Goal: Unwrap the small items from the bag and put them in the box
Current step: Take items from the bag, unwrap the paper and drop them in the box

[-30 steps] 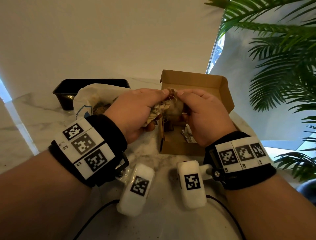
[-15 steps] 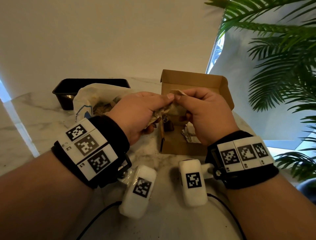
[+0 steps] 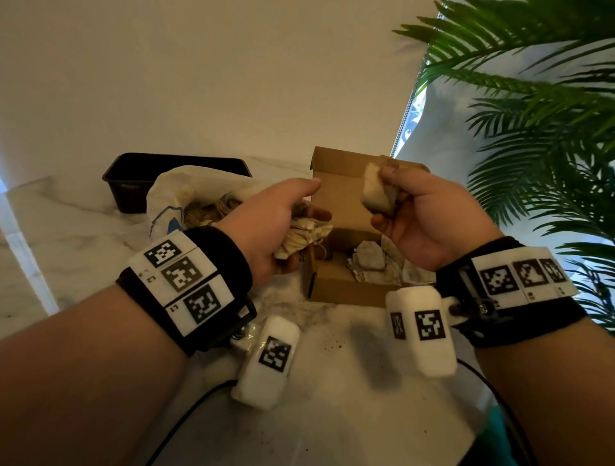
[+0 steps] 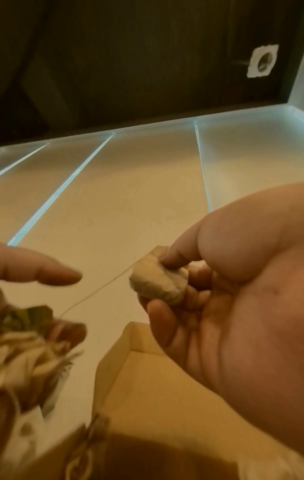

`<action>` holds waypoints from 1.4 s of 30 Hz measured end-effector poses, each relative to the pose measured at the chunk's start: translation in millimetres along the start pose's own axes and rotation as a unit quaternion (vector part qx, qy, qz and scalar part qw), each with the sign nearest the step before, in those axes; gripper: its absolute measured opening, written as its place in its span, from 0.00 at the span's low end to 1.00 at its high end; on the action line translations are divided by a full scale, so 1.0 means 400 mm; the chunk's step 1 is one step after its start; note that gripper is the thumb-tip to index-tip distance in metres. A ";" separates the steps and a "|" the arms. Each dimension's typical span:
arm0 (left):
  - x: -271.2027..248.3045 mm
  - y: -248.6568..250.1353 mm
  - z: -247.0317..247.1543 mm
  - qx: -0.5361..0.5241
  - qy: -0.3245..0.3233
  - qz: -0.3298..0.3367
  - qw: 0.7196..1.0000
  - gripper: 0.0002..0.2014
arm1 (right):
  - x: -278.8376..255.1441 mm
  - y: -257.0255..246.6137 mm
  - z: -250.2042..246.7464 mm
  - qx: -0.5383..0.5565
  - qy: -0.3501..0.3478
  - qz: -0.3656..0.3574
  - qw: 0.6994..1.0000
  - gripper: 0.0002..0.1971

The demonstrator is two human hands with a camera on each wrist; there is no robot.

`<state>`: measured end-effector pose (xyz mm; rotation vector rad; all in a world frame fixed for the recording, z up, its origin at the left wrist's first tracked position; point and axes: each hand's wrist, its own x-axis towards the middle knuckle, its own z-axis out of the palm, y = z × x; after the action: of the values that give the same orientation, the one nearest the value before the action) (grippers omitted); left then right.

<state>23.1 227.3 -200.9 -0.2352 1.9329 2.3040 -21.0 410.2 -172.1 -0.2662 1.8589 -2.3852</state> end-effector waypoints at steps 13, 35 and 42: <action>0.015 -0.007 -0.015 0.038 0.017 0.005 0.999 0.08 | 0.066 -0.019 0.072 0.143 0.033 -0.023 0.989 0.18; 0.017 0.002 -0.006 0.038 0.095 0.176 0.979 0.10 | 0.057 0.105 0.061 -0.050 -0.054 -0.026 0.997 0.15; 0.021 -0.001 -0.002 0.039 0.119 0.188 0.974 0.09 | 0.021 0.087 0.078 -0.046 -0.064 -0.061 0.995 0.04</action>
<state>14.9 226.5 -203.2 -0.1523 2.3585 2.5185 -24.0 370.3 -197.7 -0.5421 1.9469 -2.2991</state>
